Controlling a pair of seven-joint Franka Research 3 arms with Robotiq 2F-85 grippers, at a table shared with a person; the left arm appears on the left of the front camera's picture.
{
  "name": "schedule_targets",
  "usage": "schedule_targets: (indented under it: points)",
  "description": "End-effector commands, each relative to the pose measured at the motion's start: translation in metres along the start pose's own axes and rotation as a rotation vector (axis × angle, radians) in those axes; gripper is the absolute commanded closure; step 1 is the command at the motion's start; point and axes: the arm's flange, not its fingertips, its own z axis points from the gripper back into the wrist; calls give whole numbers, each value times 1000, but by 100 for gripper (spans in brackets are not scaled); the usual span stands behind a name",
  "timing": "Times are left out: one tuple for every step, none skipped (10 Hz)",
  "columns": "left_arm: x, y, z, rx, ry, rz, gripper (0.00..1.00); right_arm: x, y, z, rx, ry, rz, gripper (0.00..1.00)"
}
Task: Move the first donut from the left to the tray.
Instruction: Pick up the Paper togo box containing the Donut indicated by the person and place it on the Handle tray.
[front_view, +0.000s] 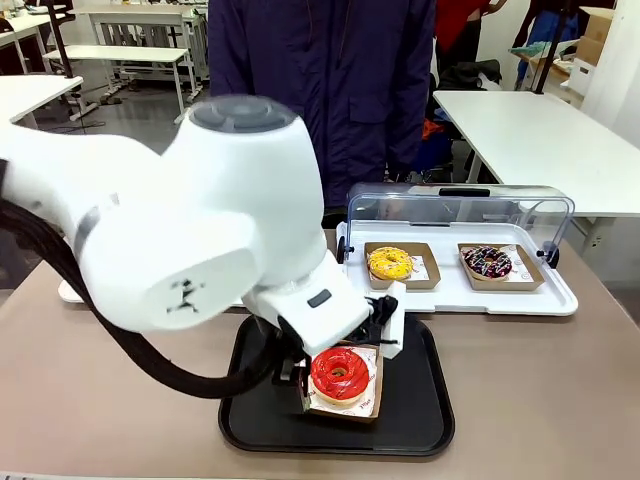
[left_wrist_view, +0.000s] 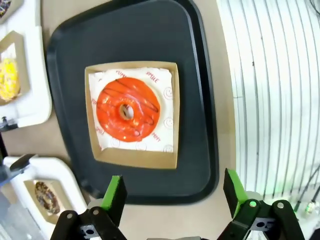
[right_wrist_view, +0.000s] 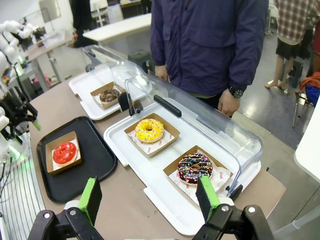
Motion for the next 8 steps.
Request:
schedule_targets:
  points:
    - [-10,10,4,-52,39,-8,0,3,-3,-1,0,-27,26,0]
    - [0,0,0,0,0,0,0,3,-3,-1,0,-27,26,0]
    - [0,0,0,0,0,0,0,3,-3,-1,0,-27,26,0]
    - [0,0,0,0,0,0,0,3,-3,-1,0,-27,26,0]
    - [0,0,0,0,0,0,0,3,-3,-1,0,-27,26,0]
    - [0,0,0,0,0,0,0,3,-3,-1,0,-27,26,0]
    - [0,0,0,0,0,0,0,3,-3,-1,0,-27,26,0]
    - [0,0,0,0,0,0,0,3,-3,-1,0,-27,26,0]
